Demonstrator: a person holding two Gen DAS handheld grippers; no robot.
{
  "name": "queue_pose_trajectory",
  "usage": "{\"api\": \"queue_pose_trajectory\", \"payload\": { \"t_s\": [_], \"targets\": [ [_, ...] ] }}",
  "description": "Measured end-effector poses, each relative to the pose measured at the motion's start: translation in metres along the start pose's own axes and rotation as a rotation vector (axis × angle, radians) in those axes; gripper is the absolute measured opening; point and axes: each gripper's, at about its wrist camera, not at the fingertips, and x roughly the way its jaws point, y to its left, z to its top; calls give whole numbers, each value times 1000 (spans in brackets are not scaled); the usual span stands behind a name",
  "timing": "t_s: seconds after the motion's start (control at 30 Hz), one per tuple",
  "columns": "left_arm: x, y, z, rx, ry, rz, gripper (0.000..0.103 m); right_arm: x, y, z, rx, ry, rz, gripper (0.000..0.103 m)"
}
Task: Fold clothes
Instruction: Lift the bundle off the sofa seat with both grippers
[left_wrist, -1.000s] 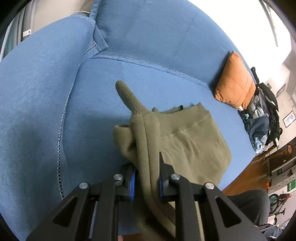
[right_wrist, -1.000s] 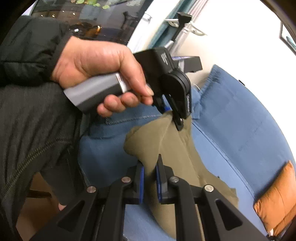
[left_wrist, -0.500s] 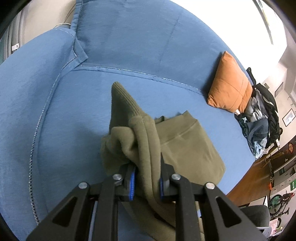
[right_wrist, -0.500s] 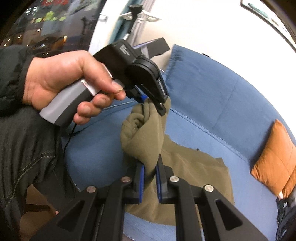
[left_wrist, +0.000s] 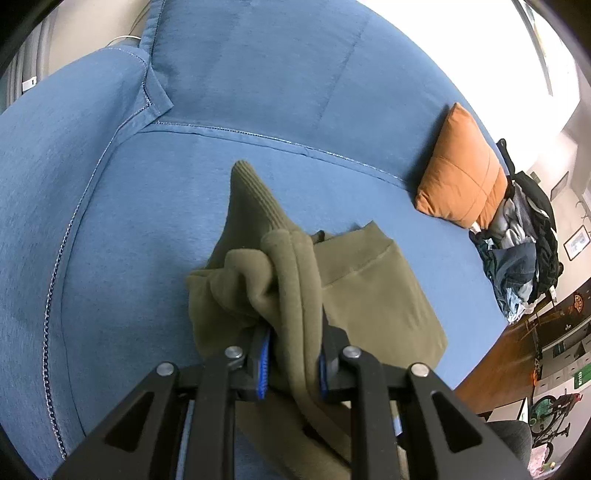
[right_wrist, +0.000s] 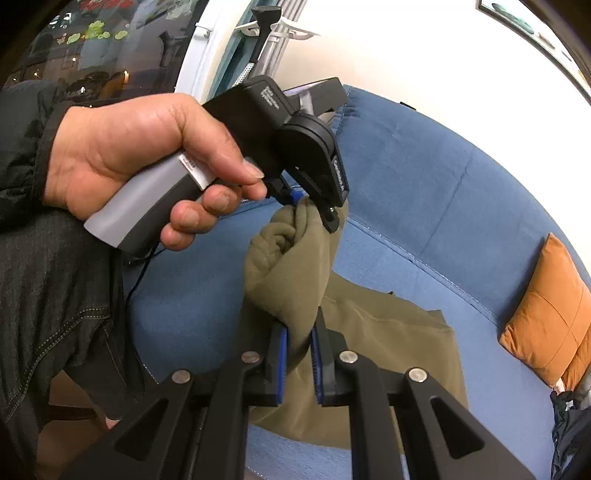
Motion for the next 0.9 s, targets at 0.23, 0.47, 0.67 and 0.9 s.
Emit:
{"api": "queue_pose_trajectory", "payload": {
  "t_s": [0.23,0.47,0.67,0.9],
  "targets": [
    [-1,-10,0,12,-17,2,19,0,-10,-4,31,1,0,10],
    [-1,-26,0,23,-45,-6,19,-4,-23,-9,75,-6,-10,10],
    [-4,-55,1,85,-106,-21,18,-7,-42,-14,145,-18,-33,10],
    [-6,-100,2,174,-167,-47,18,-21,-73,-28,232,-46,-84,10]
  ]
}}
